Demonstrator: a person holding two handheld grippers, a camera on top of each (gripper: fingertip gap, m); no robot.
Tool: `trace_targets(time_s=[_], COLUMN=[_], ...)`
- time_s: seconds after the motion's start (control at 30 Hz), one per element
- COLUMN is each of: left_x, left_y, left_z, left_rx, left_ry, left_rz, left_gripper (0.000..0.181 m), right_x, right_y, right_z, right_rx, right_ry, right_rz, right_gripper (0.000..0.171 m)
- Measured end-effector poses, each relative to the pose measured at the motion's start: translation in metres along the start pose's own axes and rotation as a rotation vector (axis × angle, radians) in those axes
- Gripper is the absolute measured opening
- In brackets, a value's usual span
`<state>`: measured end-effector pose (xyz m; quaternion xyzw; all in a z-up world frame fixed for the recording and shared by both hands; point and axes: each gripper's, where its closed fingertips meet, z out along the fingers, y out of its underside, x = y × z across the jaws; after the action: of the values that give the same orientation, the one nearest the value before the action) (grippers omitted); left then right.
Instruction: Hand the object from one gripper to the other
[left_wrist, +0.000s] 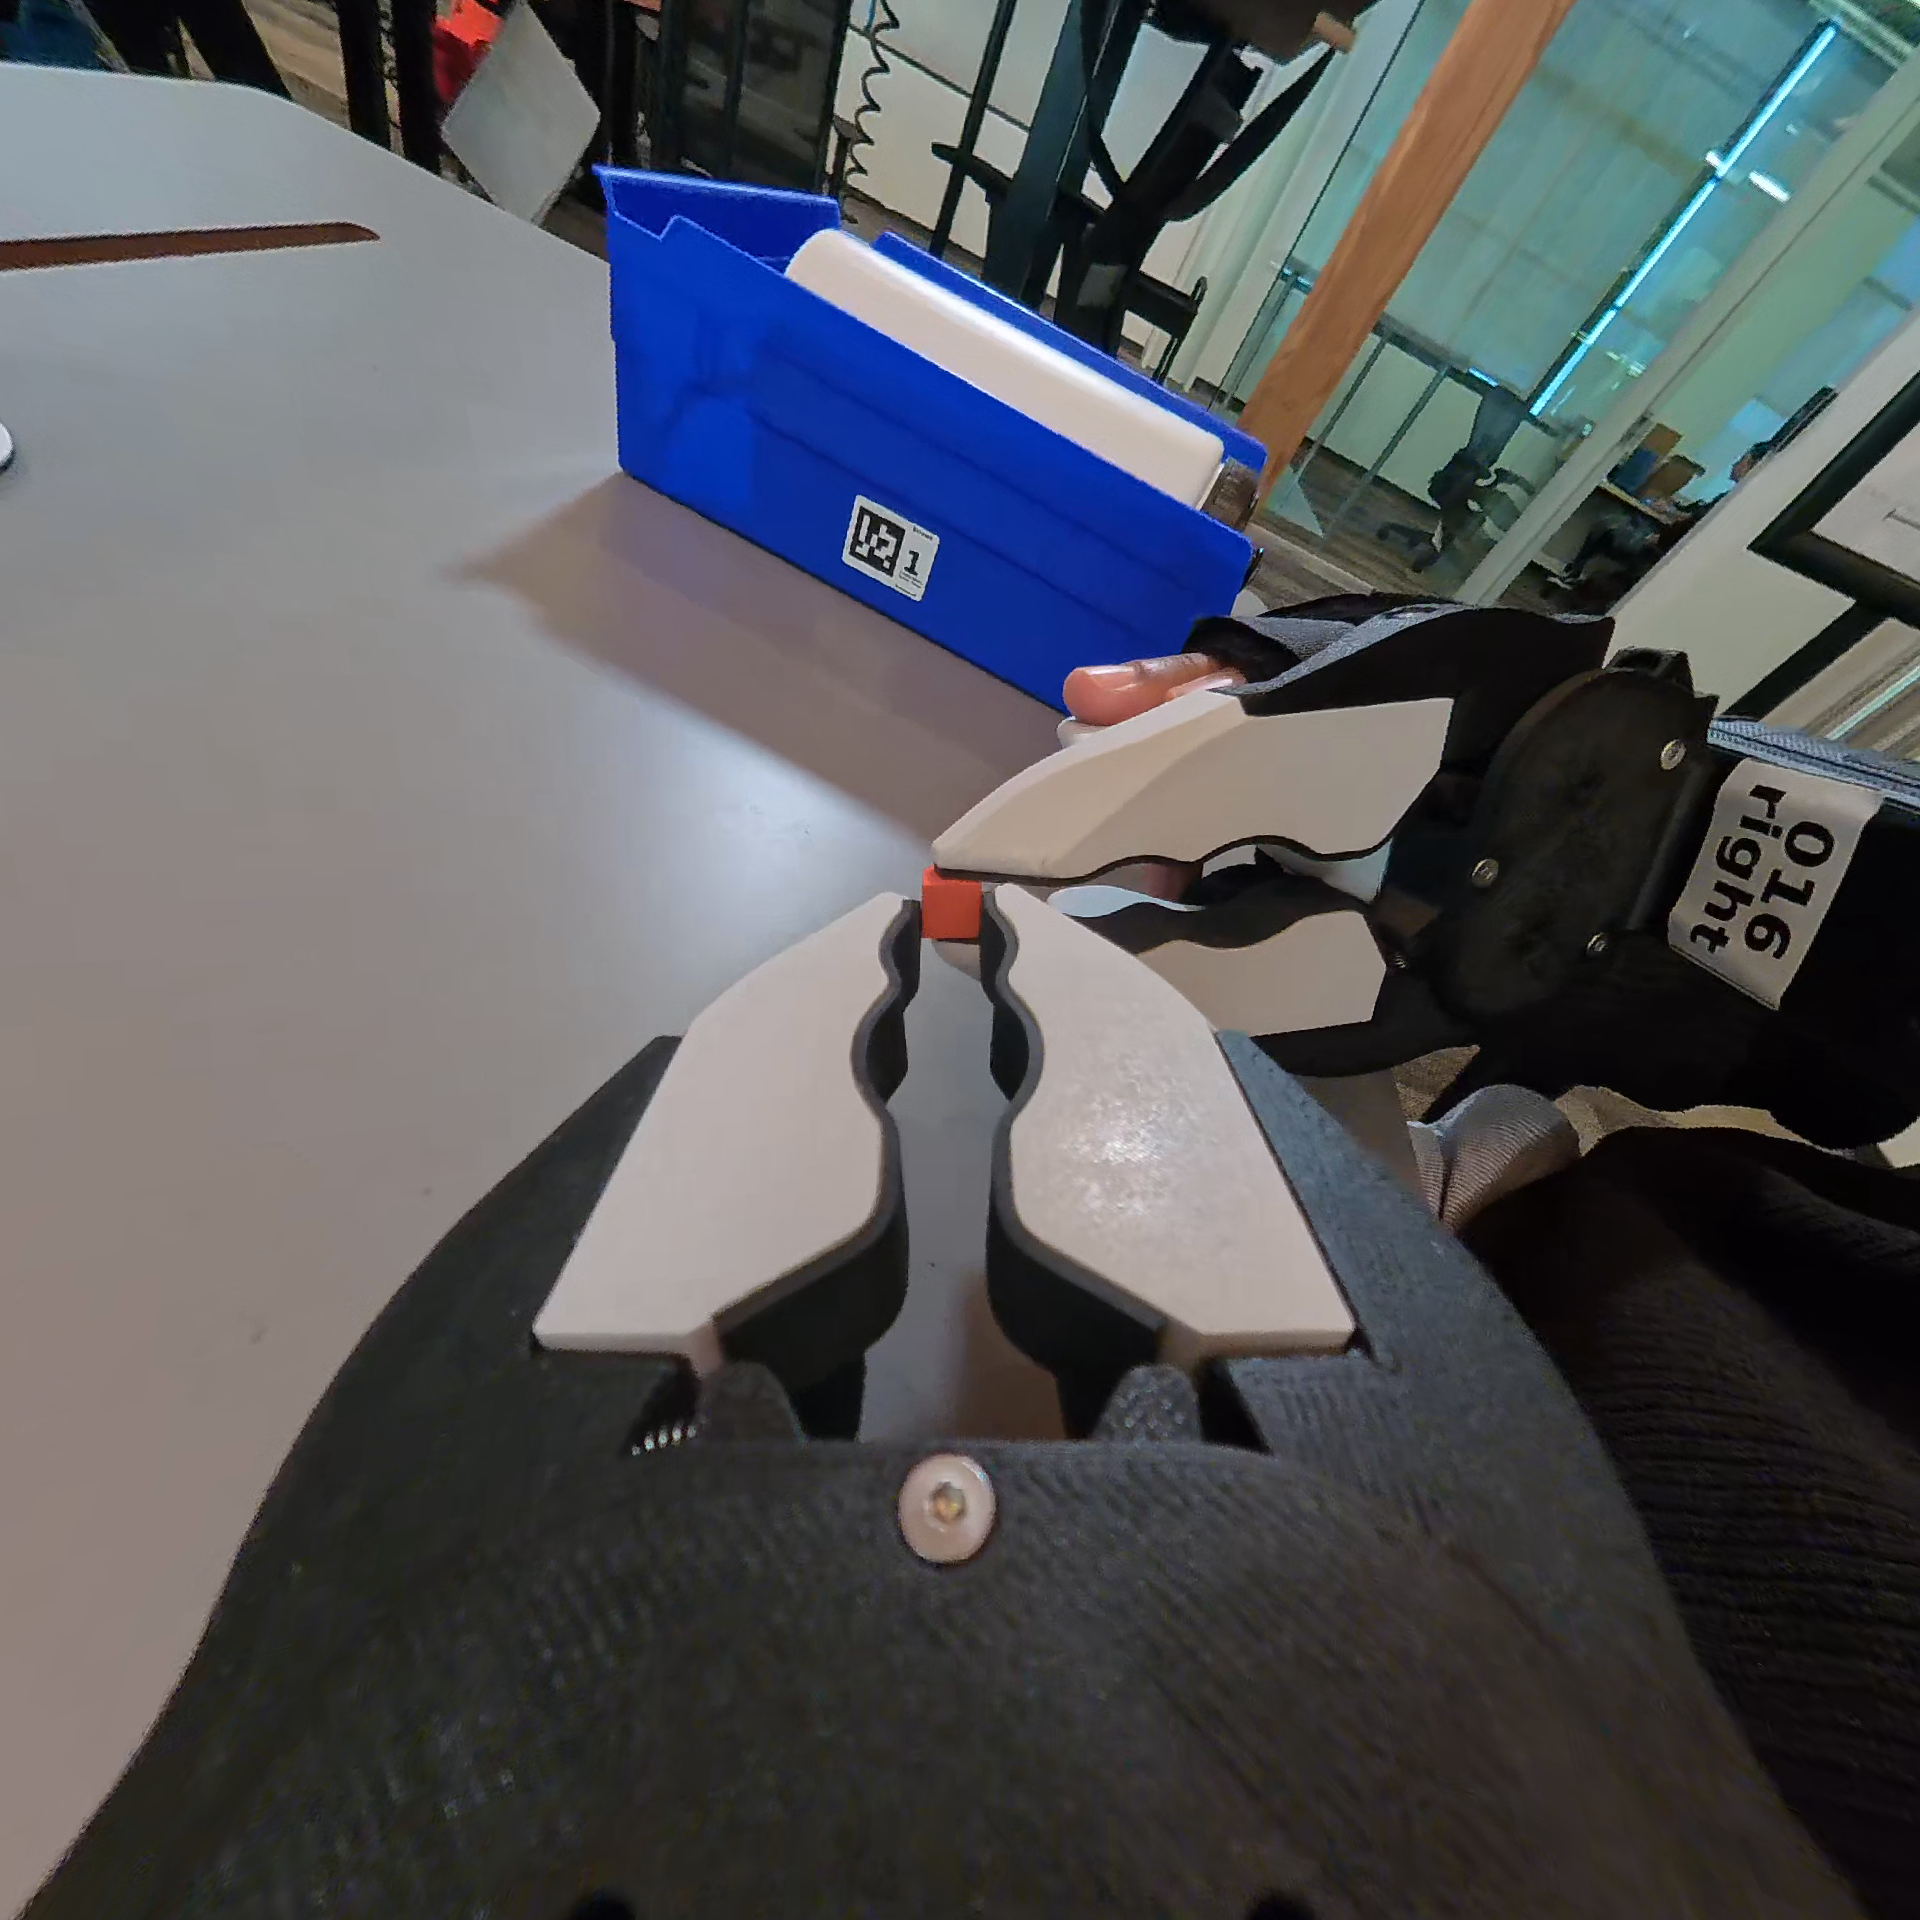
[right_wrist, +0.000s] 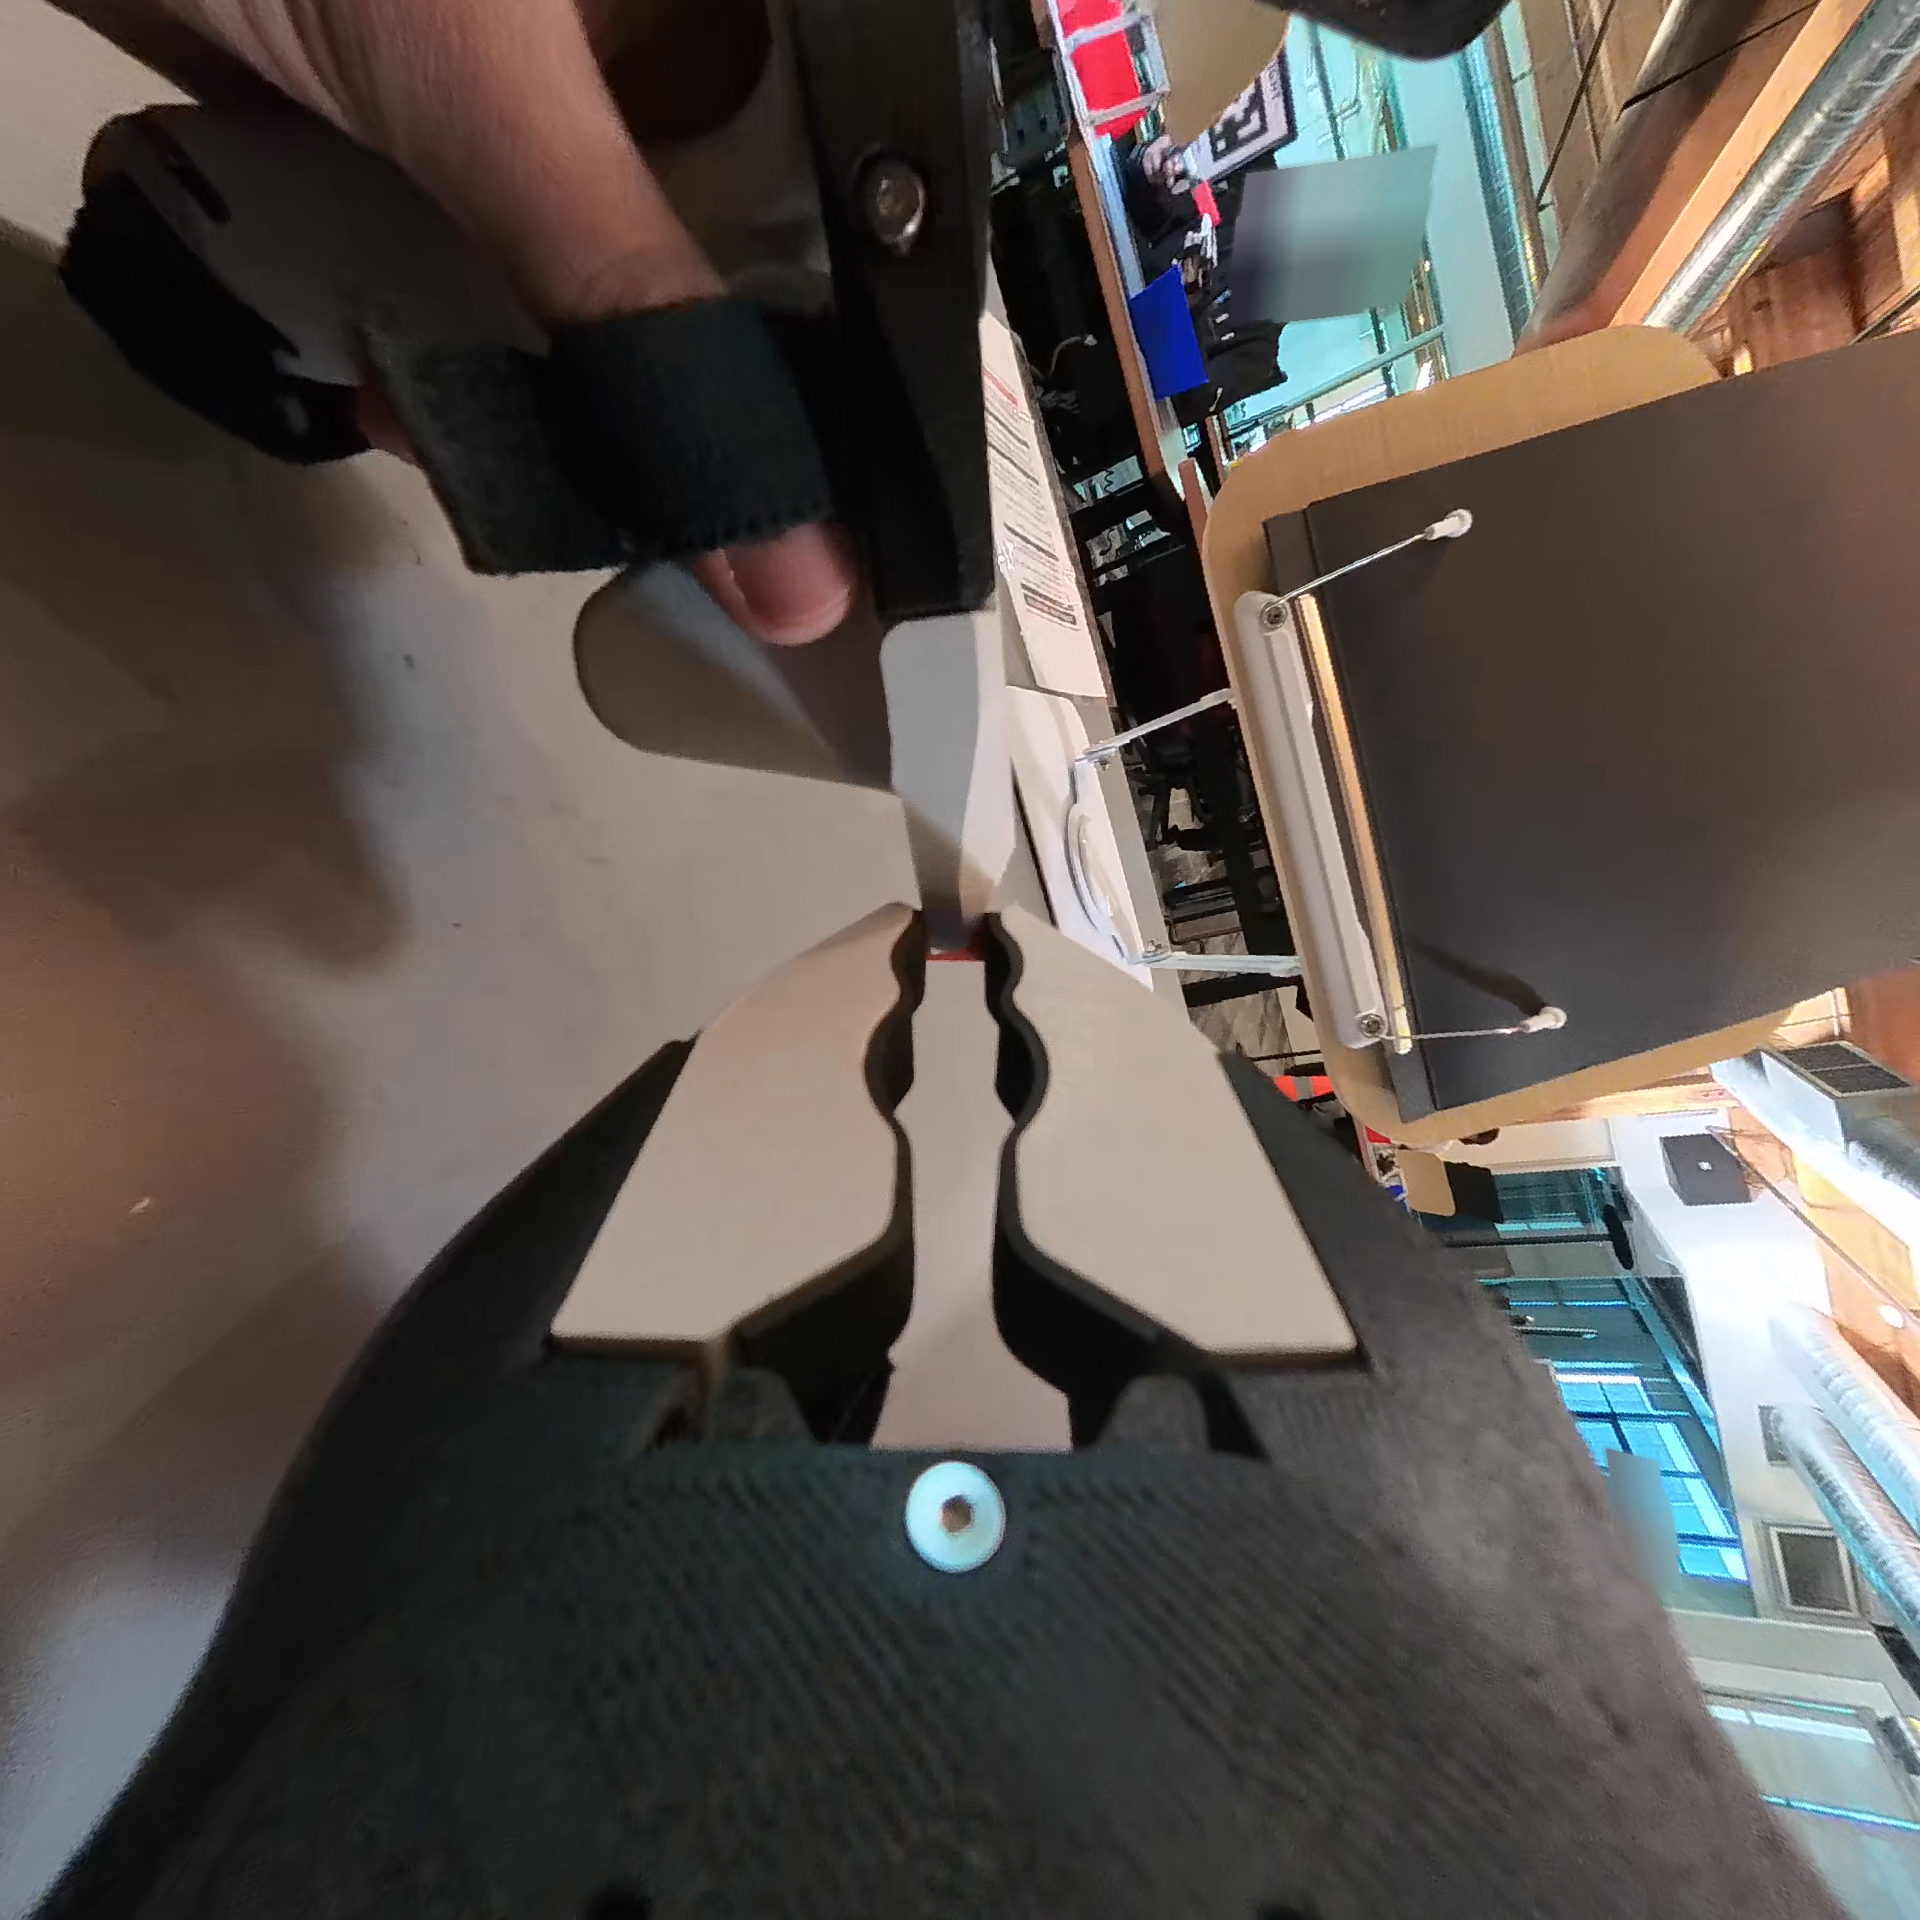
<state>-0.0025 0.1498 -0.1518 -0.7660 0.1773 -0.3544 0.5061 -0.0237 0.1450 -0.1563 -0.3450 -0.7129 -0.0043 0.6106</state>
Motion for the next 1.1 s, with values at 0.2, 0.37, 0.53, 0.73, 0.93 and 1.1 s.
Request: trace_targets(time_s=[0.2,0.37,0.53,0.73,0.93,1.1], left_x=[-0.003,-0.001,0.017,0.035,0.057,0.063], left_y=[-0.007,-0.029,-0.048,-0.055,-0.058,-0.059], left_z=[-0.005,-0.020,-0.031,-0.033,-0.037,-0.039], left_rx=[0.048,0.232,0.363,0.390,0.413,0.429], left_ry=[-0.010,0.119,0.326,0.290,0.372,0.470], left_rz=[-0.010,-0.179,-0.270,-0.020,0.092,-0.008], left_gripper=[0.012,0.012,0.011,0.012,0.012,0.011], right_x=[0.007,0.021,0.040,0.048,0.061,0.058], right_y=[-0.001,-0.004,-0.028,-0.046,-0.045,-0.046], right_z=[0.001,0.000,-0.018,-0.037,-0.050,-0.051], right_rx=[0.041,0.173,0.470,0.681,0.797,0.781], right_ry=[0.036,0.031,-0.014,-0.191,-0.274,-0.259], right_rz=[0.043,0.239,0.486,0.776,0.935,0.852], right_gripper=[0.026,0.073,0.098,0.078,0.047,0.041])
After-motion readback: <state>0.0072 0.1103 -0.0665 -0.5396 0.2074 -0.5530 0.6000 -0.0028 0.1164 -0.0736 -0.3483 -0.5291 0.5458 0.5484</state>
